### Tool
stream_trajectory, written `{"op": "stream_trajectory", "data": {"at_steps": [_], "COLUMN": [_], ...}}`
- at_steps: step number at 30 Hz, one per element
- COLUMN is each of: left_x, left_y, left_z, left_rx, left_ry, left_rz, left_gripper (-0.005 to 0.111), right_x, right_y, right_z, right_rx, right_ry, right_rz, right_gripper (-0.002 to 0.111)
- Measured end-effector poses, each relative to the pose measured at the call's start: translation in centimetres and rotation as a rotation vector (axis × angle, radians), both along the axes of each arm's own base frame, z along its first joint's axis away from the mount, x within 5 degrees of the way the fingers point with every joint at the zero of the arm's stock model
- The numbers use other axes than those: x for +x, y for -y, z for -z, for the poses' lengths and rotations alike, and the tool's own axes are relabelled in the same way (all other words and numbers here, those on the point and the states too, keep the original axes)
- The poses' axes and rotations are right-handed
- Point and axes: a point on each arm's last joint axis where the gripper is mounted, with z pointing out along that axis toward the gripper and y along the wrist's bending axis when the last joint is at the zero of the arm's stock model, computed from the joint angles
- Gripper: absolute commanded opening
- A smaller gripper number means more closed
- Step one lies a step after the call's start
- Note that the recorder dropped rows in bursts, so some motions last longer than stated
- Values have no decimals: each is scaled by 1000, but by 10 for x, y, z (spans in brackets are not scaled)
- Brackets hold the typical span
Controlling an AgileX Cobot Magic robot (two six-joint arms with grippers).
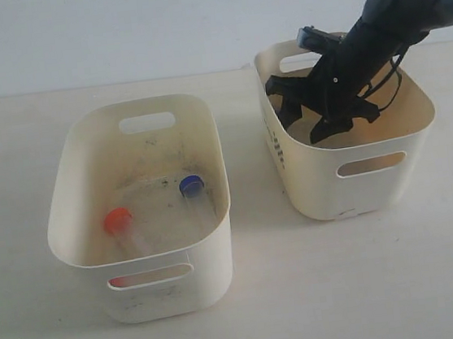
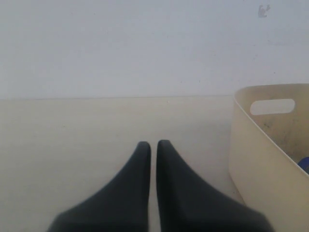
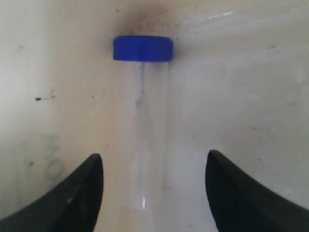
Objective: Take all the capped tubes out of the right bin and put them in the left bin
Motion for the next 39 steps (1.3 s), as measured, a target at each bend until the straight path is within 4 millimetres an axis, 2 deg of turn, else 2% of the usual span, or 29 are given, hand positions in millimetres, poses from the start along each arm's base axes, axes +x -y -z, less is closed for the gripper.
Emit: {"op": "stream_trajectory", "data": {"at_steps": [4,14,21,26,31,34,36,37,39], "left_x": [0,0,0,0,0,0,0,0,0], "left_y": [0,0,0,0,0,0,0,0,0], "left_z": [0,0,0,0,0,0,0,0,0], "left_rx": [0,0,0,0,0,0,0,0,0], "left_ry": [0,0,0,0,0,0,0,0,0], "left_rz": [0,0,0,0,0,0,0,0,0], "left_gripper": [4,4,4,4,4,4,4,4,4], "right_x": [0,-2,-2,-2,-1,-1,-2,-1,0], "right_y": [-2,-17,-17,-17,-20,-20,-22,-23,-22], "right_z": [12,13,14,15,17,17,17,16,13], "right_rx": [-2,-44,-61,-56,-35,-29,-19,-17,-31], "right_ry": [-29,-5,-6,-12,-24,-27,-29,-27,-8], "right_rz": [-5,-38,-32,-22,-9,-2,2,3,-3], "right_gripper": [59,59,57,41,37,20,3,0,0]}}
